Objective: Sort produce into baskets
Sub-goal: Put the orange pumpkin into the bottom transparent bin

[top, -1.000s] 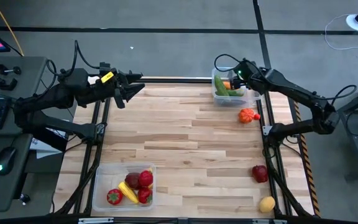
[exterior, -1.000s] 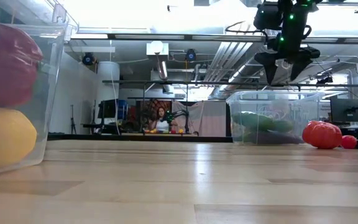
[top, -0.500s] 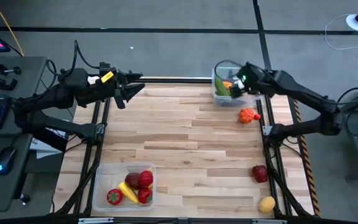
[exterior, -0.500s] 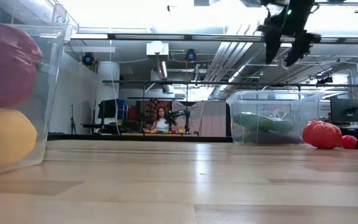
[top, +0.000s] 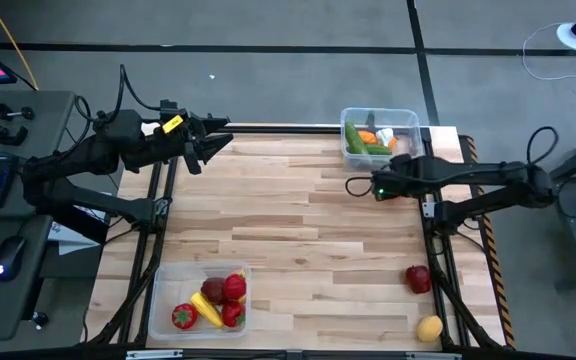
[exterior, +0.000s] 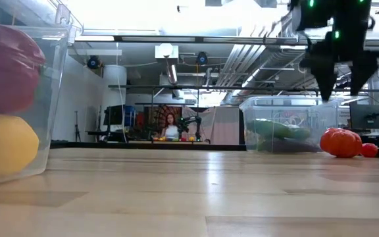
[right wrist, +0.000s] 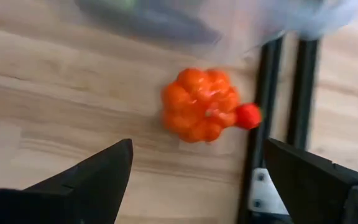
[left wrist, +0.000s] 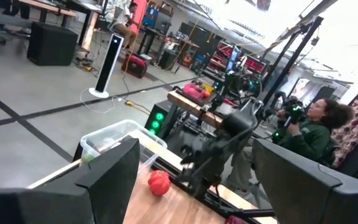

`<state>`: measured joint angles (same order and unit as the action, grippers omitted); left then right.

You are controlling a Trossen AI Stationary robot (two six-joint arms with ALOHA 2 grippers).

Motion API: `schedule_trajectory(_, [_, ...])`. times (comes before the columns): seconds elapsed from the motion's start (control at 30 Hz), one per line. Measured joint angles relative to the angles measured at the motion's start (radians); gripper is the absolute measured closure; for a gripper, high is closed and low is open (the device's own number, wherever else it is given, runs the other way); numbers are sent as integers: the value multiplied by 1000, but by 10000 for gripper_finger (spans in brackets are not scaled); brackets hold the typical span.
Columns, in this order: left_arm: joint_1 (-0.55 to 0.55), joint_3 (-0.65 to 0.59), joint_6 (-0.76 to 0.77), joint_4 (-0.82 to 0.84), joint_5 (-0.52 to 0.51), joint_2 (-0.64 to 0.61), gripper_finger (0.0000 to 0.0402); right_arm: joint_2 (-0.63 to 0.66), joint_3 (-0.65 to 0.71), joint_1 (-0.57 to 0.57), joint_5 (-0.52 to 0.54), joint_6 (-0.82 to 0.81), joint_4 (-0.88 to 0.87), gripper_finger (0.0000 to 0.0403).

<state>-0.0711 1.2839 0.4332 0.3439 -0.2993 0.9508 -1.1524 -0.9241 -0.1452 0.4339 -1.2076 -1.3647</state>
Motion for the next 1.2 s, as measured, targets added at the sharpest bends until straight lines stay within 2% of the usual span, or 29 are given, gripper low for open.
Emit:
schedule_trajectory(0.1, [0, 0, -8, 0, 0, 0, 101, -1, 97, -29, -13, 0, 117, 52])
schedule_trajectory(0.2, [0, 0, -8, 0, 0, 0, 101, -6, 167, -63, 3, -29, 160, 52])
schedule_trajectory(0.33, [0, 0, -7, 0, 0, 0, 101, -6, 231, -105, 27, -67, 187, 52])
schedule_trajectory(0.47, [0, 0, -7, 0, 0, 0, 101, -6, 274, -126, 30, -24, 274, 52])
schedule_trajectory(0.67, [0, 0, -7, 0, 0, 0, 101, -6, 308, -159, 39, 41, 379, 52])
schedule_trajectory(0.9, [0, 0, 8, 0, 0, 0, 101, -6, 339, -175, 33, 90, 414, 52])
schedule_trajectory(1.2, [0, 0, 10, 1, 0, 0, 101, -6, 339, -165, -73, 286, 519, 52])
